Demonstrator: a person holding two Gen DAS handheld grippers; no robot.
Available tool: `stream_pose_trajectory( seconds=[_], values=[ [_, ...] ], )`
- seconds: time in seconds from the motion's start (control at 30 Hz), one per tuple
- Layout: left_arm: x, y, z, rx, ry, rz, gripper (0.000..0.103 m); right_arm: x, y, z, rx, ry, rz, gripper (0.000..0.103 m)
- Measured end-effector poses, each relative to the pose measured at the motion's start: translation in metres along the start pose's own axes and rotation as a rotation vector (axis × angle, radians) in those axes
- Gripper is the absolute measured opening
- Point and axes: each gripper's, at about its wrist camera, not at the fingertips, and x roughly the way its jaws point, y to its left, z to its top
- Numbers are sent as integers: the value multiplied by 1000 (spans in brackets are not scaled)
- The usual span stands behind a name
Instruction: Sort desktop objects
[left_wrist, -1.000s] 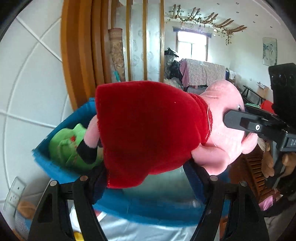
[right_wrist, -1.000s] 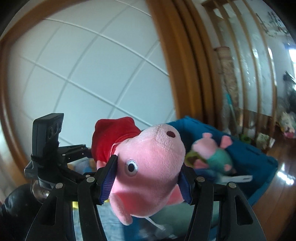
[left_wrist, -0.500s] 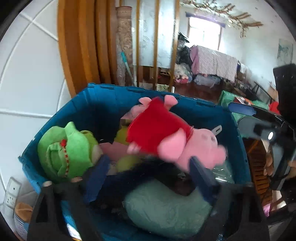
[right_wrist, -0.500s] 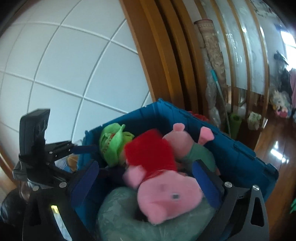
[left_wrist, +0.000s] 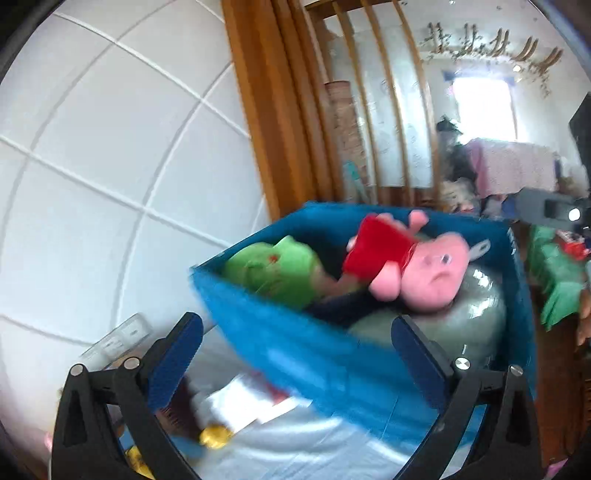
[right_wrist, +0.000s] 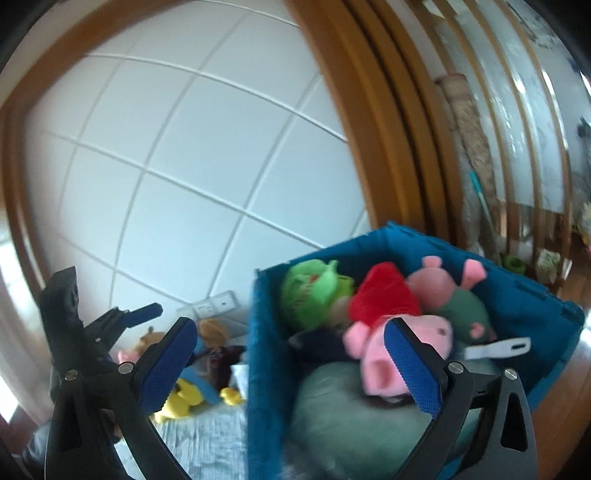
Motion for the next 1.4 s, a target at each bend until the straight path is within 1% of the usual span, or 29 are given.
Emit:
stream_pose_trajectory(
  seconds=[0.1,0.2,0.27,0.33,0.4,0.5,0.6,0.67,0.7,0.8,0.87,0.9,0.93,1.03,1.1,1.17,1.23,1.4],
  values=[
    [-17,0,-15,-12,24,24,103,-15,27,-19,-35,-27,-7,103],
    [-32,-3,-19,-50,28,54,103,-34,40,-31,-32,-44,-21,103],
    [-43,-13,-17,-54,14,101,103,-48,45,-37,-22,-56,-35,103],
    [-53,-25,-17,-48,-1,145,103,-63,48,-42,-7,-68,-59,103],
    [-64,-43,-16,-15,-28,174,103,-78,51,-48,0,-85,-78,103],
    [-78,-76,-17,28,-36,245,103,-92,55,-54,-12,-105,-81,103],
    [-93,-108,-15,65,-41,272,103,-107,53,-59,-33,-95,-56,103],
    [-102,-127,-12,66,-52,337,103,-119,49,-58,-47,-102,-47,103],
    [-106,-133,-10,56,-55,350,103,-126,44,-57,-54,-102,-46,103],
    [-120,-151,-10,31,-67,370,103,-146,32,-58,-66,-95,-65,103],
    [-130,-163,-13,38,-80,404,103,-157,22,-62,-62,-92,-82,103],
    [-132,-167,-15,43,-83,409,103,-162,18,-65,-56,-94,-94,103],
    [-134,-169,-17,45,-76,408,103,-165,14,-68,-40,-100,-109,103],
    [-140,-175,-22,52,-57,406,103,-164,12,-69,0,-86,-98,103],
    [-142,-171,-28,49,-32,421,103,-168,21,-71,-9,-116,-100,103],
    [-147,-165,-35,37,-14,440,103,-168,32,-75,-47,-119,-83,103],
    [-150,-156,-41,14,-2,450,103,-166,43,-82,-92,-110,-83,103],
    [-158,-143,-50,-7,9,491,103,-152,62,-96,-88,-69,-37,103]
  ],
)
